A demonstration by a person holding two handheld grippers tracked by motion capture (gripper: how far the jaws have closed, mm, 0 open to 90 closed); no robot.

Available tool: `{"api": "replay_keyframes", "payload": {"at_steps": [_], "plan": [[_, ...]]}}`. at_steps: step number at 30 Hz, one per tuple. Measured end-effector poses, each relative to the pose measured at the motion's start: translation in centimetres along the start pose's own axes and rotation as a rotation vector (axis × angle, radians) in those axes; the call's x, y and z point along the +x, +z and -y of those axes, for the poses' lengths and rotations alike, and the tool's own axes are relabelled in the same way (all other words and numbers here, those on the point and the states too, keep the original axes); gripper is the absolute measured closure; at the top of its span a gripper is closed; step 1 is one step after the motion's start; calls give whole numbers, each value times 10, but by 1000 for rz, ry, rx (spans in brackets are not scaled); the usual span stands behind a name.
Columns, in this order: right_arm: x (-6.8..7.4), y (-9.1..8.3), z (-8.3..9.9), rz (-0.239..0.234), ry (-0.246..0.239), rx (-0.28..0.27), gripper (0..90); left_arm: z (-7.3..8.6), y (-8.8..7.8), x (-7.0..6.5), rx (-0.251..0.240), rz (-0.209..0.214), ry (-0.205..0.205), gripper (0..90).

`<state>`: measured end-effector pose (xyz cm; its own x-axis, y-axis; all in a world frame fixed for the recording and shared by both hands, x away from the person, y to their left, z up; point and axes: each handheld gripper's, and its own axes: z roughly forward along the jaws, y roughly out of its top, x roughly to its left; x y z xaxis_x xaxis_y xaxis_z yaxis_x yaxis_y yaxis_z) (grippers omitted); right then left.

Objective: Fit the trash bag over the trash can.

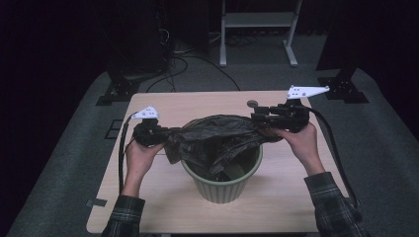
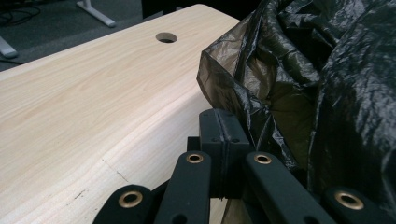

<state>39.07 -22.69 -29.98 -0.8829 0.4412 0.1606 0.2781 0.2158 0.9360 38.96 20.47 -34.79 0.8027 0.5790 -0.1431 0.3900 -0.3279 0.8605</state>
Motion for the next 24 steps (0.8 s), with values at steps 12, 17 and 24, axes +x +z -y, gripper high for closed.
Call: {"api": "replay_keyframes", "payload": {"at_steps": [12,17,24], "plan": [[20,17,13,-70,-105,92,894,2,-4,0,-3,9,-9,900],[23,13,14,-107,-80,96,900,2,-6,0,-14,14,-11,900],[40,1,22,-157,-82,86,900,1,-8,-5,-22,28,-8,900]]}}
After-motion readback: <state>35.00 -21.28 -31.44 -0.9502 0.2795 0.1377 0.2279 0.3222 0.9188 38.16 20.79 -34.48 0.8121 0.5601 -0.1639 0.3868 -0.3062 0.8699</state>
